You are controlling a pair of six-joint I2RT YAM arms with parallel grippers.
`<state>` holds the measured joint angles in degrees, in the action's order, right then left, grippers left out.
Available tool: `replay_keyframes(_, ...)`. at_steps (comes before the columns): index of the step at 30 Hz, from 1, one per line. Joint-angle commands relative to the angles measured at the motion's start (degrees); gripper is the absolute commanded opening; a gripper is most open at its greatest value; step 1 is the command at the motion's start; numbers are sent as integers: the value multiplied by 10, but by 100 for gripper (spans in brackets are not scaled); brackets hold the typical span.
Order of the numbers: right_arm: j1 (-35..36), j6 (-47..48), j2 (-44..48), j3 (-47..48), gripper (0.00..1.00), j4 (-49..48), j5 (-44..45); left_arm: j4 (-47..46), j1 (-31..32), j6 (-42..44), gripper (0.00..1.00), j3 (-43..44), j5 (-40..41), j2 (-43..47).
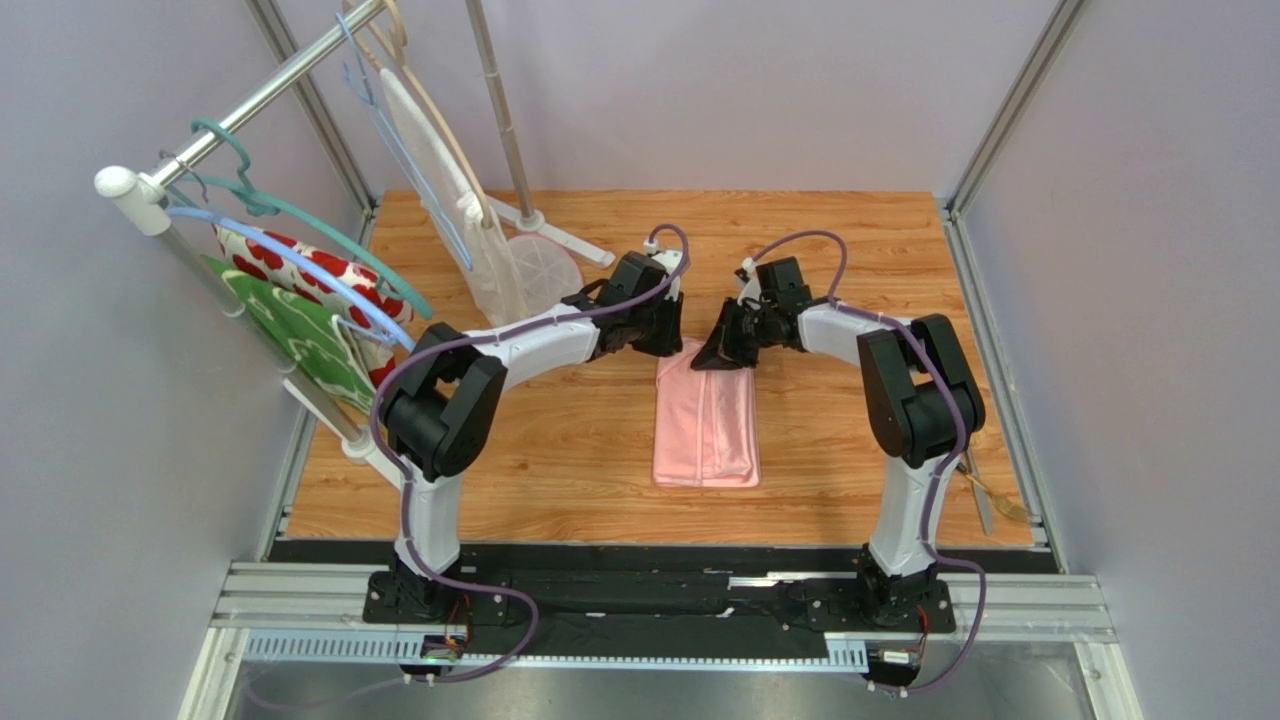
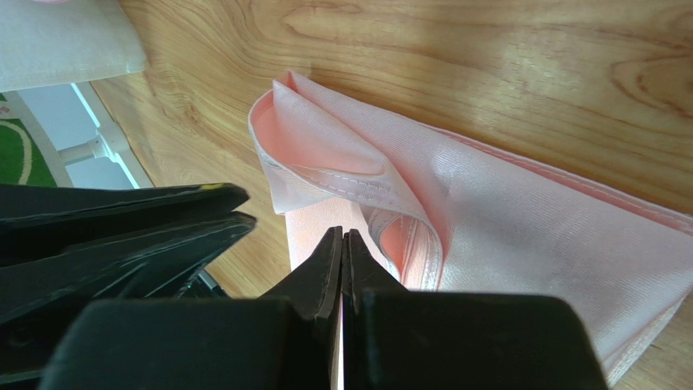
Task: Fold the napkin into a case and place the utensils inside
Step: Smooth out the 2/3-rectangle-folded napkin at the center of the board.
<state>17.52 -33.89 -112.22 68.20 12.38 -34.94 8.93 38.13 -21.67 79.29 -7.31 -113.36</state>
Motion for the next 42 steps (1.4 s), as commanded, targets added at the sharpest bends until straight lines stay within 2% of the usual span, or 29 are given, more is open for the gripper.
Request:
replay_keyframes(1, -6, -5, 0, 30, 0, -8, 14, 3, 2, 22, 24, 14, 10, 28)
replay_keyframes(5, -11, -7, -11, 35, 0, -7, 16, 25, 20, 42, 32, 36, 41, 6)
replay_keyframes(10, -13, -7, -20, 37, 0, -8, 20, 32, 34, 57, 34, 47, 87, -5)
replay_keyframes(16, -17, -2, -33, 39, 0, -8, 30, 44, 45, 78, 34, 65, 103, -12)
replay_keyframes(22, -27, 7, -46, 49, 0, -7, 52, 51, 66, 115, 28, 94, 116, -46)
replay_keyframes(27, -39, 16, -63, 54, 0, -8, 62, 57, 70, 102, 25, 99, 135, -56)
replay_keyframes(31, -42, 28, -79, 59, 0, -13, 49, 51, 50, 58, 18, 85, 81, -25)
replay_keyframes(36, -43, 28, -88, 57, 0, -22, 29, 9, 0, -13, 7, 68, -52, -7)
replay_keyframes(38, -42, 30, -87, 57, 0, -24, 29, -8, -24, -48, 5, 68, -96, -16)
replay_keyframes(42, -42, 30, -84, 58, 0, -24, 22, -78, -53, -111, 5, 33, -133, -24)
